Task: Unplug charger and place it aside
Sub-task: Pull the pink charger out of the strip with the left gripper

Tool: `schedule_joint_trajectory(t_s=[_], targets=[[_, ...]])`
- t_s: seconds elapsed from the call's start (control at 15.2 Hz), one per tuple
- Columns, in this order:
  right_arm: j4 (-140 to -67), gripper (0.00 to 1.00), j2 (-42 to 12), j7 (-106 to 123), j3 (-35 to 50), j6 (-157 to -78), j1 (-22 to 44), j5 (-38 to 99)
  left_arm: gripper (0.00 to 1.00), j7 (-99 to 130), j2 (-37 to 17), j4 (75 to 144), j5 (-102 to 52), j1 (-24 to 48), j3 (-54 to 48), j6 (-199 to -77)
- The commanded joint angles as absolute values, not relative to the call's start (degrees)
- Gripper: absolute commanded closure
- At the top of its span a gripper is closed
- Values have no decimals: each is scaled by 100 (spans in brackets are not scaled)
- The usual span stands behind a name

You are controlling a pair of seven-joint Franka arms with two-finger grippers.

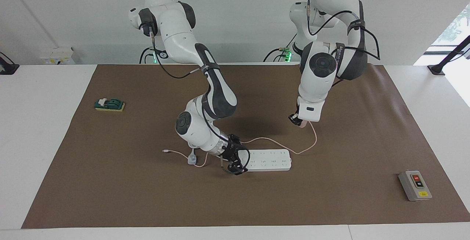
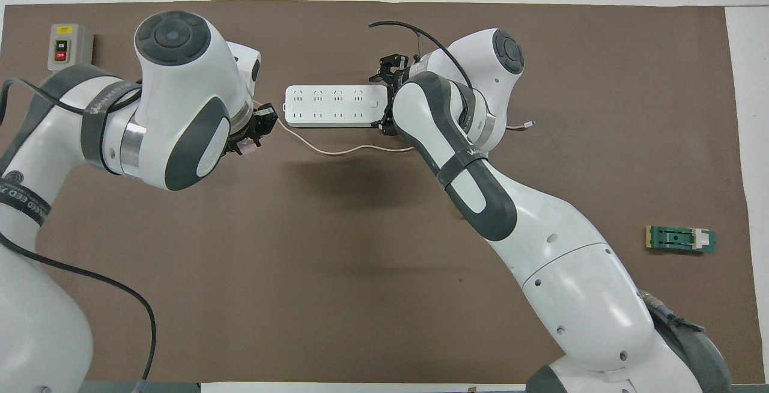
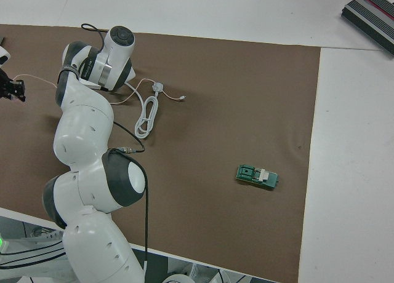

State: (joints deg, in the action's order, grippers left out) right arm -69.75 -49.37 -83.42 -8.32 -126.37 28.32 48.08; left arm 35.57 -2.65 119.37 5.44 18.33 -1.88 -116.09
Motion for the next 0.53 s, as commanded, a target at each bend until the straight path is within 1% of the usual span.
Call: schedule_joint_trajectory(t_s=[0.0, 0.2, 0.4, 0.46], targets=[[-6907, 0, -4808, -8156, -905, -12586, 2663, 4685, 99, 3113, 386, 12918, 659, 1767, -202, -12014], [-7022, 0, -4676, -8156, -905, -12499, 2689, 4317, 96, 2709, 580, 13507, 659, 1617, -202, -12427], [-7250, 0, -4308, -7859, -905, -12157, 2690, 3536, 91, 2198, 563, 13535, 659, 1389, -211, -12436], [-7312, 0, -4185, -7666, -914, -11912, 2672, 3385, 87, 2162, 528, 13535, 659, 1380, -202, -12454]])
